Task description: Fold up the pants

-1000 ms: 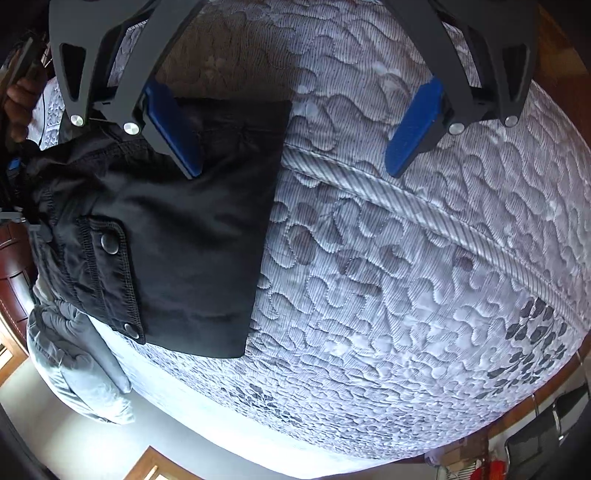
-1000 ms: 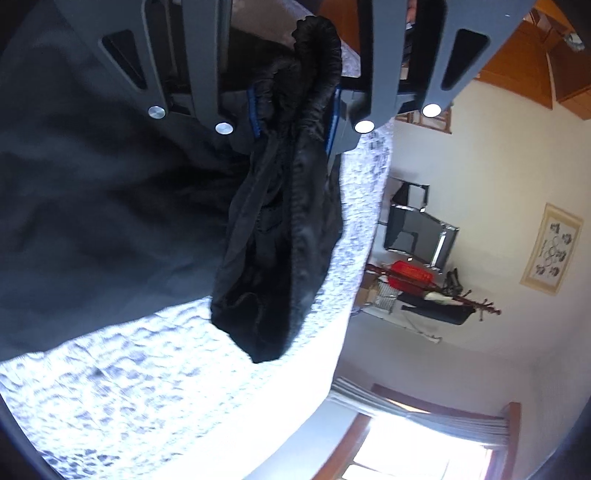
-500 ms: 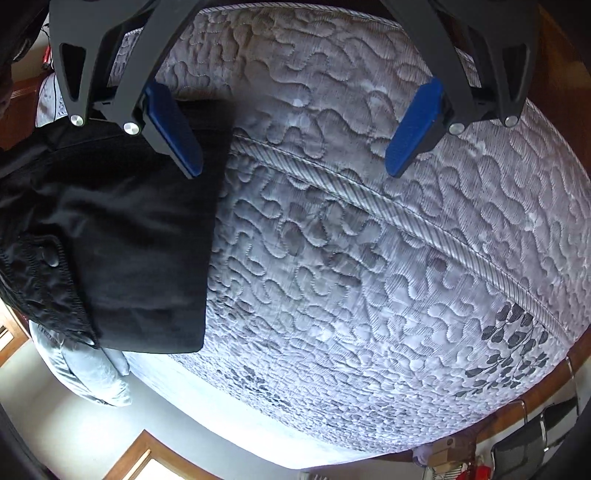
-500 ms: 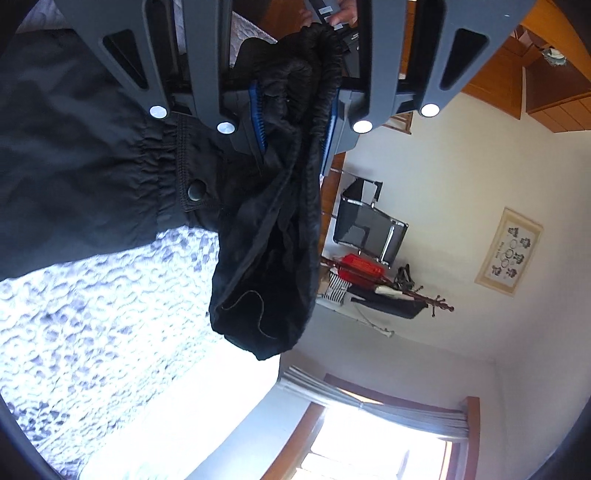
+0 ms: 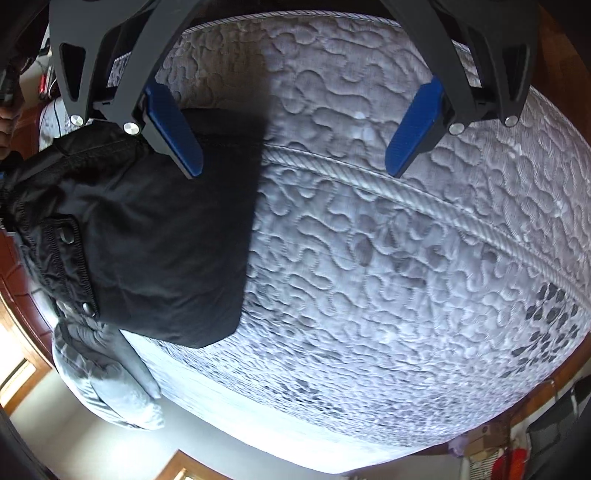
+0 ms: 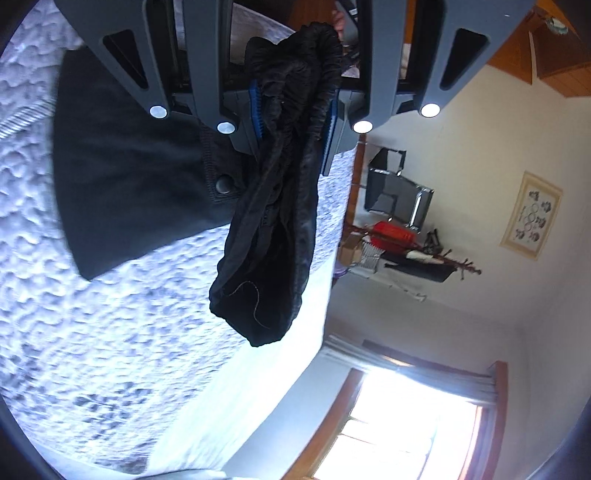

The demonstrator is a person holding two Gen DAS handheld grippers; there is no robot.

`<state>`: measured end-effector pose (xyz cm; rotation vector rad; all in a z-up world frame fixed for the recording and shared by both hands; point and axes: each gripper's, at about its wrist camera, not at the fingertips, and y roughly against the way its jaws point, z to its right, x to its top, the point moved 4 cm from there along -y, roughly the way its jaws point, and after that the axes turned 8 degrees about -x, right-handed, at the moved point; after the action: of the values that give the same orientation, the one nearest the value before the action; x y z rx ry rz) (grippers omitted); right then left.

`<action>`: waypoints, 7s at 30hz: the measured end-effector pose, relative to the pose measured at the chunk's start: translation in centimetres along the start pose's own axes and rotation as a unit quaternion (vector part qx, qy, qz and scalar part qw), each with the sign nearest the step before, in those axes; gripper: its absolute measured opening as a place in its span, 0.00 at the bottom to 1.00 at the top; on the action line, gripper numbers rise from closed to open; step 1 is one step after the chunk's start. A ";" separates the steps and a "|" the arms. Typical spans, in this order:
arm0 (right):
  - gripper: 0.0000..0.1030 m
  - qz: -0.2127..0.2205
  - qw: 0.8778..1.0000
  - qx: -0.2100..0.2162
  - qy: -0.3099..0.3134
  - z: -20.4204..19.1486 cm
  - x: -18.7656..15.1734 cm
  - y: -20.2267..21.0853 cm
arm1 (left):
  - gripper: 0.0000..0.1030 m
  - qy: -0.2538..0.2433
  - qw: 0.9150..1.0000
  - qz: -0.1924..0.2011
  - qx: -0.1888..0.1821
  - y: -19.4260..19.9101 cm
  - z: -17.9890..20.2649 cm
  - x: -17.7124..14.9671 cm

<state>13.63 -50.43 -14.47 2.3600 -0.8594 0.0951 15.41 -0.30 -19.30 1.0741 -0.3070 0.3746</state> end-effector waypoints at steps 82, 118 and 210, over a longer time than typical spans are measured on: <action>0.56 0.024 0.968 -0.245 0.048 8.9 -7.1 3.3 | 0.97 -0.141 0.989 0.007 0.038 2.2 8.7 -0.4; 0.75 -0.009 0.956 -0.289 0.054 8.9 -6.4 3.3 | 0.97 -0.098 0.992 -0.080 0.004 -2.7 7.1 -1.8; 0.97 -0.176 0.984 -0.004 -0.004 17.1 1.6 -6.3 | 0.97 0.029 0.857 -0.359 -0.370 -19.9 9.6 4.1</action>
<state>16.34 -57.39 -31.11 2.4674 -0.4332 -0.0614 27.28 -16.74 -28.99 0.3501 0.0328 -0.3760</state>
